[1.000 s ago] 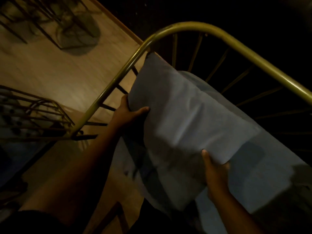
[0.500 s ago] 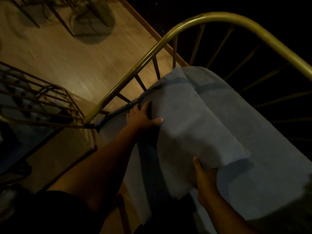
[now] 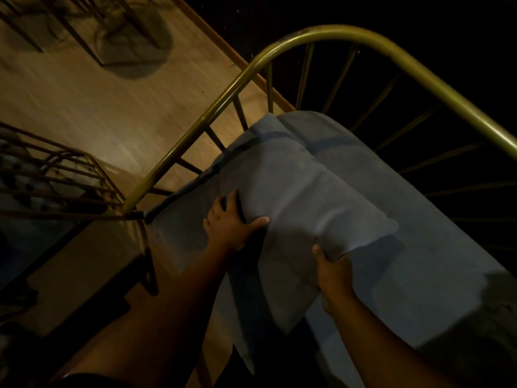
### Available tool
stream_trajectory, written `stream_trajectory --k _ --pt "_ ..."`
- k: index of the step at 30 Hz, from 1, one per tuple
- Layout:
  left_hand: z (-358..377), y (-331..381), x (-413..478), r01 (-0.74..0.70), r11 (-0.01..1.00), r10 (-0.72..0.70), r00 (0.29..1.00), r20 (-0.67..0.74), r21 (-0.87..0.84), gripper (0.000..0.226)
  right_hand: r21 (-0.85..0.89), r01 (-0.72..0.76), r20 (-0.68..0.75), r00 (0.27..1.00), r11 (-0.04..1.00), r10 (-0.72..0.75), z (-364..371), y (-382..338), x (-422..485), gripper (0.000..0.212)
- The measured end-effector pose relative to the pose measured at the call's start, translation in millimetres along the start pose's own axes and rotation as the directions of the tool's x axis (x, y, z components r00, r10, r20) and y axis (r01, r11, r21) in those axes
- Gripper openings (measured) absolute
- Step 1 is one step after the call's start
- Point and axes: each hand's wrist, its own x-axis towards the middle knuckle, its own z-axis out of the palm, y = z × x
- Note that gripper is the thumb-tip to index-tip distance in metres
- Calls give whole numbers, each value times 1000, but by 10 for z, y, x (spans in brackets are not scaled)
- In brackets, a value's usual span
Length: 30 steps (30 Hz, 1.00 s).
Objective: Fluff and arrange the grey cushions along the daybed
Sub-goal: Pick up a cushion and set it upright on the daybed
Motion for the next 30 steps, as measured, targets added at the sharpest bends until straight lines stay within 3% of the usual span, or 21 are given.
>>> stream_trajectory --k 3,6,11,16,19,23,30 --pt "70 -16 -149 19 999 -20 1000 19 49 106 -61 -12 132 991 998 20 -101 -43 -33 51" --pt "53 61 -265 -1 999 0 1000 23 50 97 -116 14 166 986 993 6 -367 -49 -169 60" --pt "125 558 -763 -275 961 275 961 7 -14 76 -217 141 178 979 966 -103 -1098 -131 -457 65" --pt "378 1344 -1425 -570 810 584 807 87 -140 65 -175 222 65 975 959 -214 -2010 -207 -768 51" --pt "572 1812 -1917 -705 662 748 644 160 -254 55 -202 274 -54 956 940 -290 -2537 -168 -1004 47" --pt "897 2302 -2663 -750 584 812 532 241 -311 48 -148 307 -255 907 940 -336 -3285 18 -1343 42" --pt "1591 2815 -3912 -844 421 889 312 335 -333 53 -23 394 -574 747 919 -335 -4666 823 -1927 28"
